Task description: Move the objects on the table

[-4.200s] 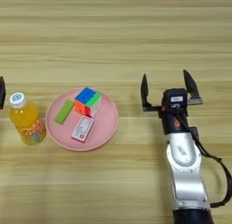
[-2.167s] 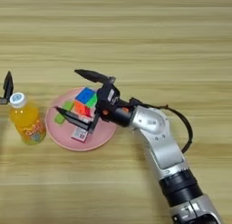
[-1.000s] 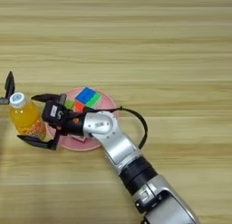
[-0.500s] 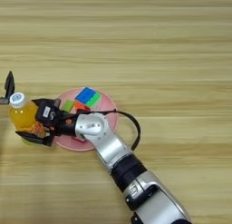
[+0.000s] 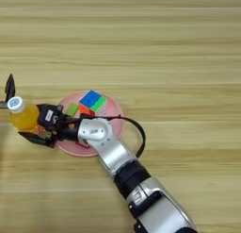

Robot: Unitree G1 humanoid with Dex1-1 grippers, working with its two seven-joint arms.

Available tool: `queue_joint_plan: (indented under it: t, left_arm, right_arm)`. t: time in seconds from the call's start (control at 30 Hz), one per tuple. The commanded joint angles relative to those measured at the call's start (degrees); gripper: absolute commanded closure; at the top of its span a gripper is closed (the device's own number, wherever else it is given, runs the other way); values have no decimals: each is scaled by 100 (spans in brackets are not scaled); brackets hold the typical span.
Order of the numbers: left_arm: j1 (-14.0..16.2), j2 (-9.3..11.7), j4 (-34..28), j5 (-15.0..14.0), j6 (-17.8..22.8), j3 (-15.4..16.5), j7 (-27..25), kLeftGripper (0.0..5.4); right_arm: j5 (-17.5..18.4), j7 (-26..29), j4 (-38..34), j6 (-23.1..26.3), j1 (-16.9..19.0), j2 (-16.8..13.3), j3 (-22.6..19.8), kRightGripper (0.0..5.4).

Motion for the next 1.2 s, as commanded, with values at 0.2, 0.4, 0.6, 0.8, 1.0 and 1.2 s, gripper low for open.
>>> queue_joint_plan:
  t: [0.2, 0.4, 0.6, 0.8, 1.0, 1.2]
  left_arm:
    - [-43, -8, 26, 56, -5, -24, 16, 0]
    - [-46, -26, 46, 62, -16, -39, 24, 0]
    - [-43, -34, 45, 73, -24, -46, 31, 0]
    - [-19, -42, 8, 62, -17, -52, 17, 0]
    - [8, -36, -35, -35, -71, -135, -176, 0]
    - [71, 17, -138, -127, -45, -211, -448, 0]
  right_arm:
    - [281, 58, -1375, 328, 111, -69, -208, 204]
    - [575, 102, -2288, 815, 226, -210, -304, 205]
    - [906, 110, -2847, 1272, 295, -372, -467, 205]
    - [1212, 39, -3245, 1631, 344, -659, -914, 205]
    - [1410, -4, -3609, 1897, 477, -969, -1228, 205]
    - [1477, -59, -3734, 1994, 600, -1199, -1410, 205]
